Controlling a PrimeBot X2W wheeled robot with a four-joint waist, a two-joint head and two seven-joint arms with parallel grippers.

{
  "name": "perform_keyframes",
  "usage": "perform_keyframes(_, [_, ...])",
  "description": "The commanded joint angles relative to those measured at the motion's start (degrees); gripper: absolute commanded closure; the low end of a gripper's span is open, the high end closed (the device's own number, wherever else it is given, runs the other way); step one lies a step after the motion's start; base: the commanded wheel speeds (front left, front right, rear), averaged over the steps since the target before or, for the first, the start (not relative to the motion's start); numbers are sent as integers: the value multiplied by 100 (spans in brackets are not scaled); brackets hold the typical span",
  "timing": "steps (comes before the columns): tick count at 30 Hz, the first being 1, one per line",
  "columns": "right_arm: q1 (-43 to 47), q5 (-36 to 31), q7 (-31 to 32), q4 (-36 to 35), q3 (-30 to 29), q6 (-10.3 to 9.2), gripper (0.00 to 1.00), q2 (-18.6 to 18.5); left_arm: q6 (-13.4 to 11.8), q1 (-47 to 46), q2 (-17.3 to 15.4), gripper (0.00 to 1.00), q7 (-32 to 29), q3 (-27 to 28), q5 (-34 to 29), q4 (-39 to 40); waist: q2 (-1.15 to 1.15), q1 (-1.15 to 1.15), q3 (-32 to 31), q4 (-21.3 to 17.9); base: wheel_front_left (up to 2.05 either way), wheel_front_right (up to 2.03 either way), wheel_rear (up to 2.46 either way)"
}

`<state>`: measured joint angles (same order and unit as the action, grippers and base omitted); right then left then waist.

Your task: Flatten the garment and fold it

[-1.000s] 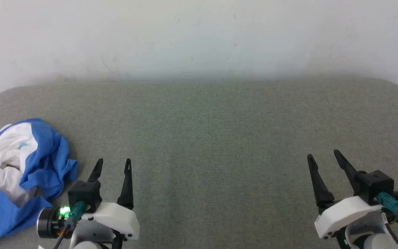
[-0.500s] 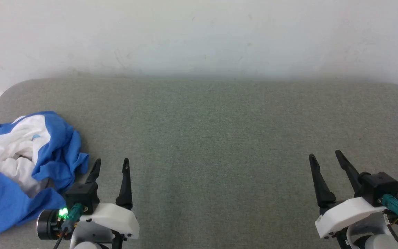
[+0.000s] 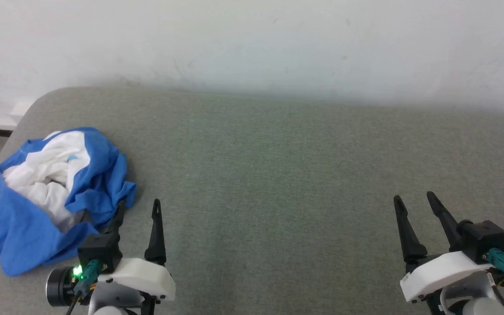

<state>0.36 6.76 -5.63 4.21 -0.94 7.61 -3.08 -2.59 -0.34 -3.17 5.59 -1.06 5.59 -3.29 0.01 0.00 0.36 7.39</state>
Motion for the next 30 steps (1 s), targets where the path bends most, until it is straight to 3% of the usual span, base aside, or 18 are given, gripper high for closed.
perform_keyframes(1, [37,87,-60,30,-10,-5,0,9,-42,-27,12,0,63,0,57,-36,-1,0,0,127,0,0,0])
perform_keyframes(30, [46,382,-395,289,47,-8,0,13,-202,24,19,0,399,1,366,-136,-1,0,6,920,0,0,0])
